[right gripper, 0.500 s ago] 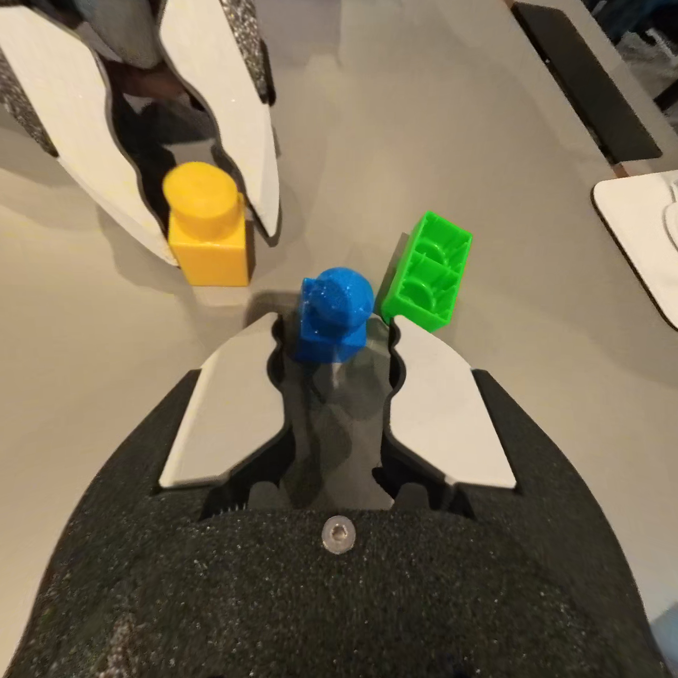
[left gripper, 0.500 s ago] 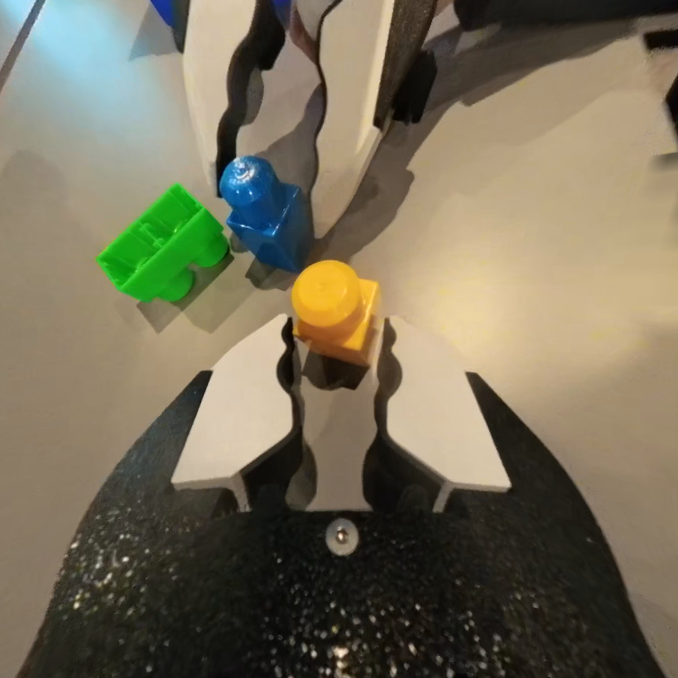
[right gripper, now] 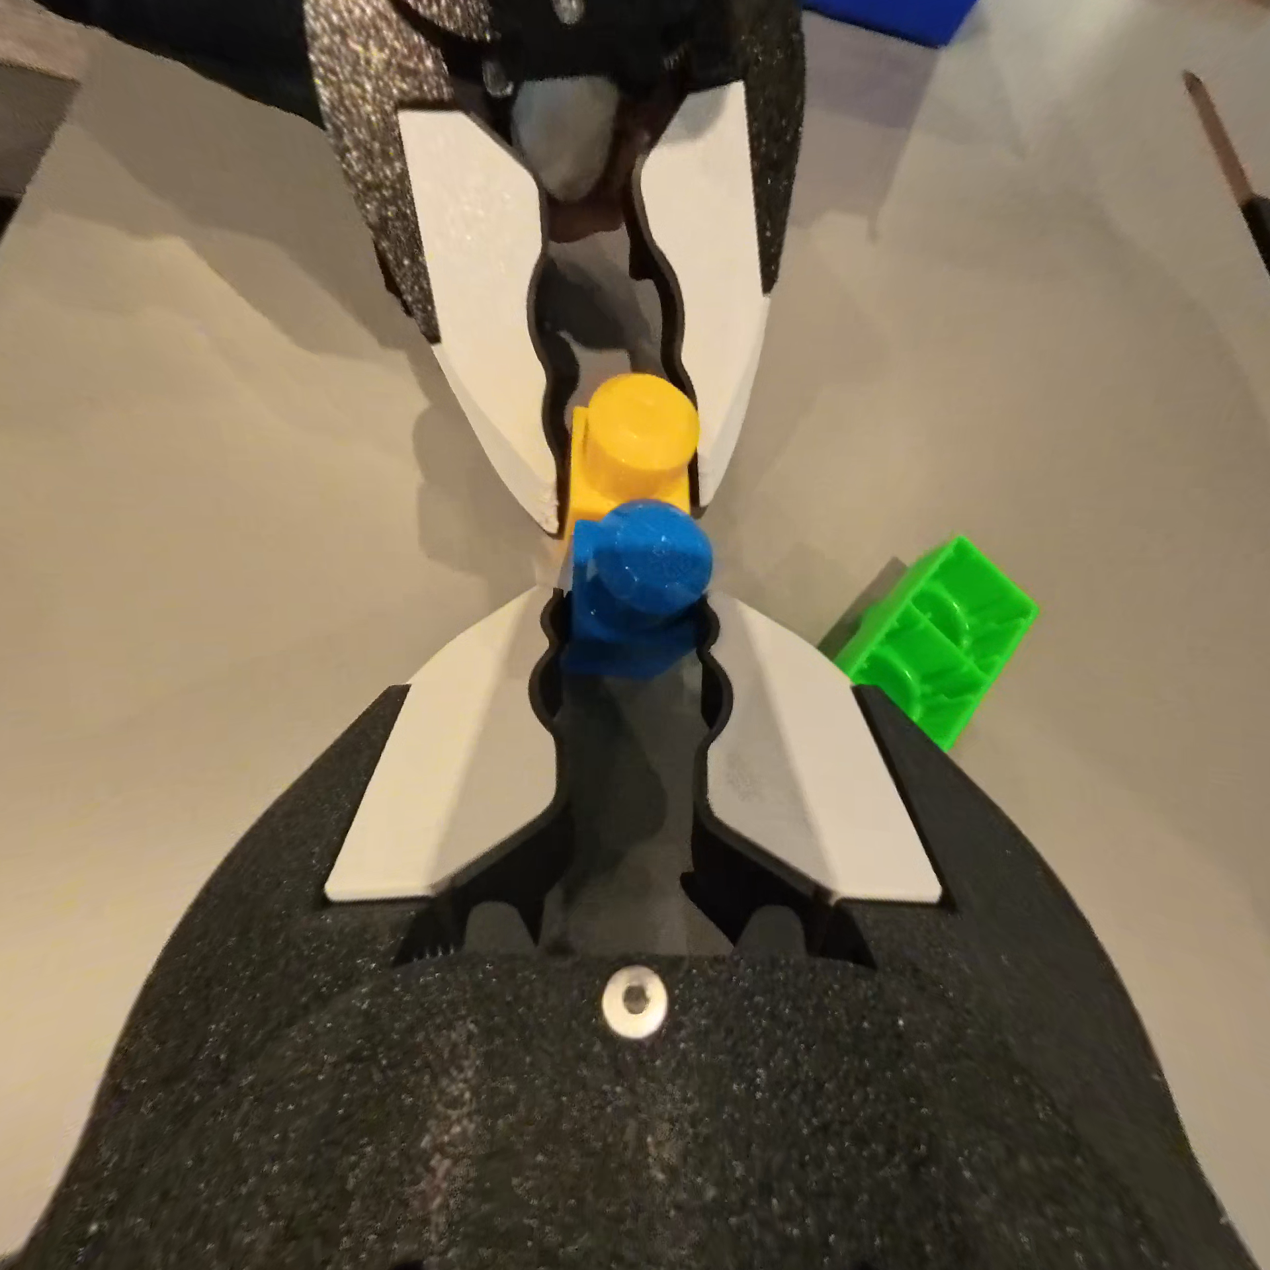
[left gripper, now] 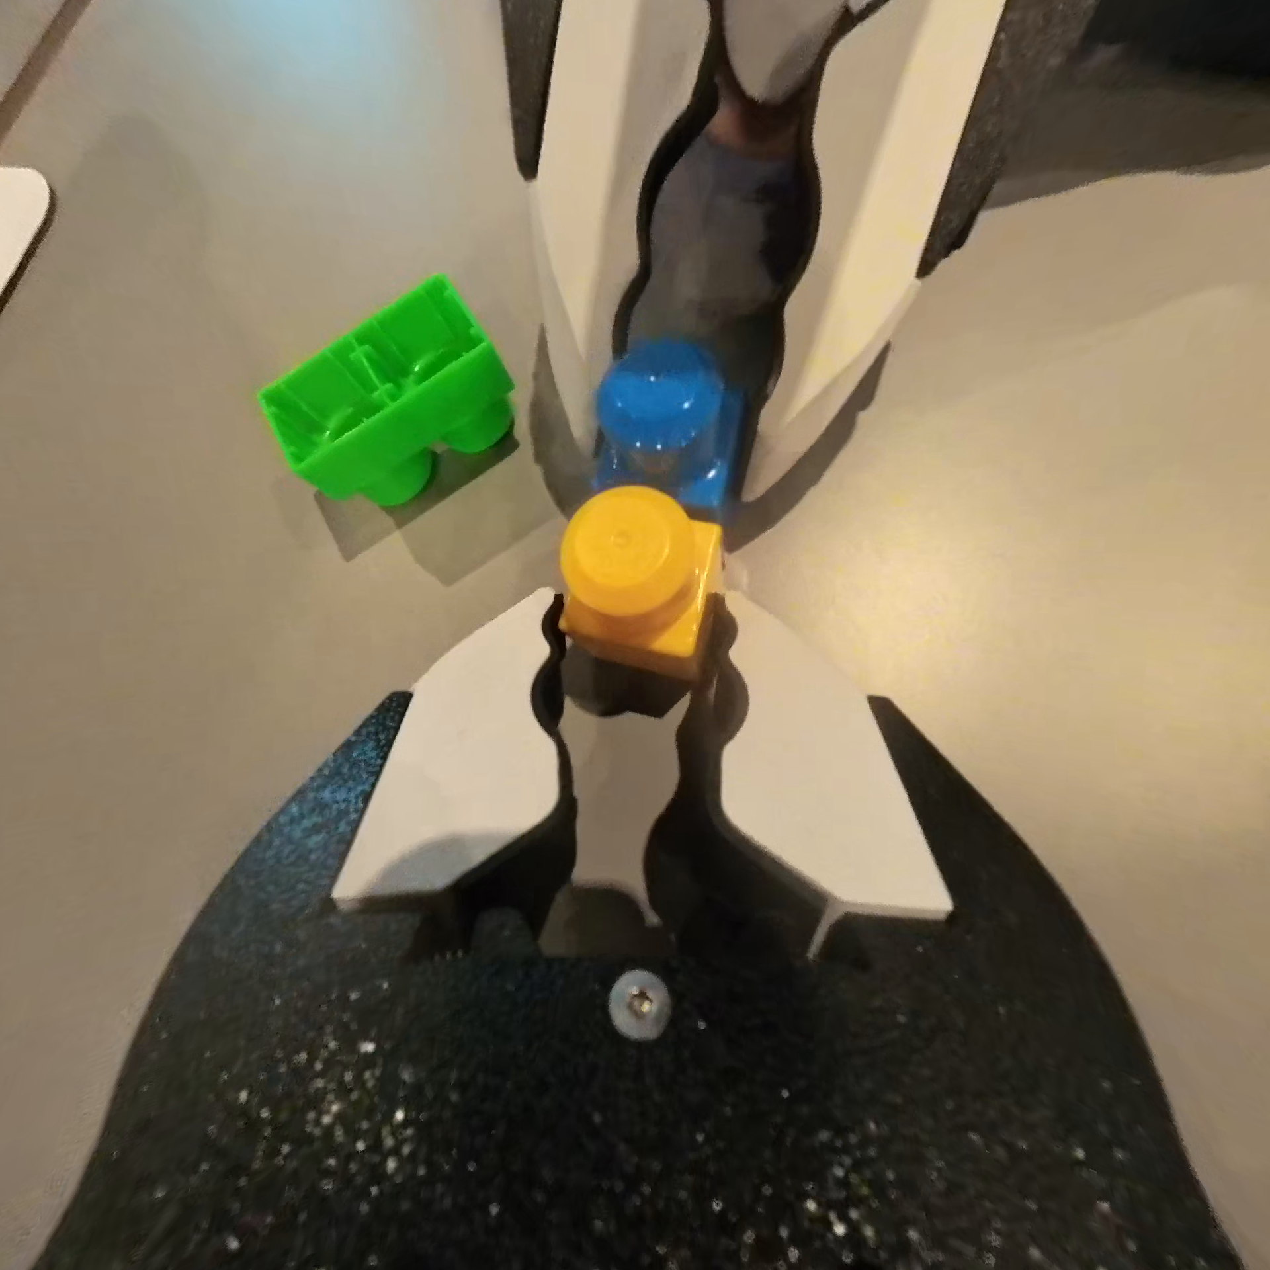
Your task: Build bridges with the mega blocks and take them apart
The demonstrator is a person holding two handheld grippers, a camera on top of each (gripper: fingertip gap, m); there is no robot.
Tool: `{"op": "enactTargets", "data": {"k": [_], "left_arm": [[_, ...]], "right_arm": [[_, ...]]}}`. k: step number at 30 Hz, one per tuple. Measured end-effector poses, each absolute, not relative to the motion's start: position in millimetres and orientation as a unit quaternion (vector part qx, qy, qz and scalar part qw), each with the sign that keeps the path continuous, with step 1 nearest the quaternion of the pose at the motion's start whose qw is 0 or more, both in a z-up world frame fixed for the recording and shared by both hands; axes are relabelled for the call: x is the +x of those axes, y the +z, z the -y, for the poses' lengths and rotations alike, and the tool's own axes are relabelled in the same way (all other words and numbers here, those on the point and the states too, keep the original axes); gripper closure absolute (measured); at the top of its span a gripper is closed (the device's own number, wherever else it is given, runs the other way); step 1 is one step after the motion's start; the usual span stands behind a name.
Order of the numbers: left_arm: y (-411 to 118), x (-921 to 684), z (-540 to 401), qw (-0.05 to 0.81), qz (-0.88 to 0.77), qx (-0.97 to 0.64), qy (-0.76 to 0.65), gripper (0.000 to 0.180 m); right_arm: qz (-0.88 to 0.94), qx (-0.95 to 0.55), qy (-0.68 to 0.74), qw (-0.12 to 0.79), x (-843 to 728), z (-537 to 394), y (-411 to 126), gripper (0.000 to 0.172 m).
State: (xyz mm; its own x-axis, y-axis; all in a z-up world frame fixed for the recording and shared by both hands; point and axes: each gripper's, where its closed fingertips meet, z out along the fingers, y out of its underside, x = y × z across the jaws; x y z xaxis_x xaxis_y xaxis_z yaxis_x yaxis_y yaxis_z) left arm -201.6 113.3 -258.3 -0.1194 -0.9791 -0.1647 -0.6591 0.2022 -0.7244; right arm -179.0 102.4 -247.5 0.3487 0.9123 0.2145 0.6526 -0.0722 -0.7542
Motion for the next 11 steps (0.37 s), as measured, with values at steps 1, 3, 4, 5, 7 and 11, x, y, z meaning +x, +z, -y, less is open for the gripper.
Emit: {"op": "enactTargets", "data": {"k": [1,3,4,5,7,11], "left_arm": [[-258.5,-201.6,-113.3,0.323,-0.701,-0.586,-0.248,0.140],[-258.7,-202.0,-113.7,0.323,-0.693,-0.596,-0.245,0.141],[-258.7,-202.2,-113.6,0.325,-0.692,-0.597,-0.244,0.141],[-259.2,-202.7,-113.1,0.325,-0.694,-0.594,-0.243,0.140],[-261.8,-204.3,-111.6,0.321,-0.702,-0.588,-0.242,0.136],[-259.9,-207.3,-109.1,0.322,-0.712,-0.566,-0.262,0.124]], "right_arm": [[0.552,-0.711,0.164,0.404,-180.3,-103.0,-247.5,0.135],[0.555,-0.711,0.168,0.398,-180.5,-104.1,-247.5,0.135],[0.556,-0.711,0.170,0.396,-180.7,-104.4,-247.5,0.135],[0.557,-0.710,0.169,0.397,-181.0,-104.6,-247.4,0.135],[0.558,-0.708,0.166,0.400,-181.3,-104.3,-247.4,0.134],[0.544,-0.710,0.173,0.413,-177.9,-102.4,-244.3,0.128]]}}
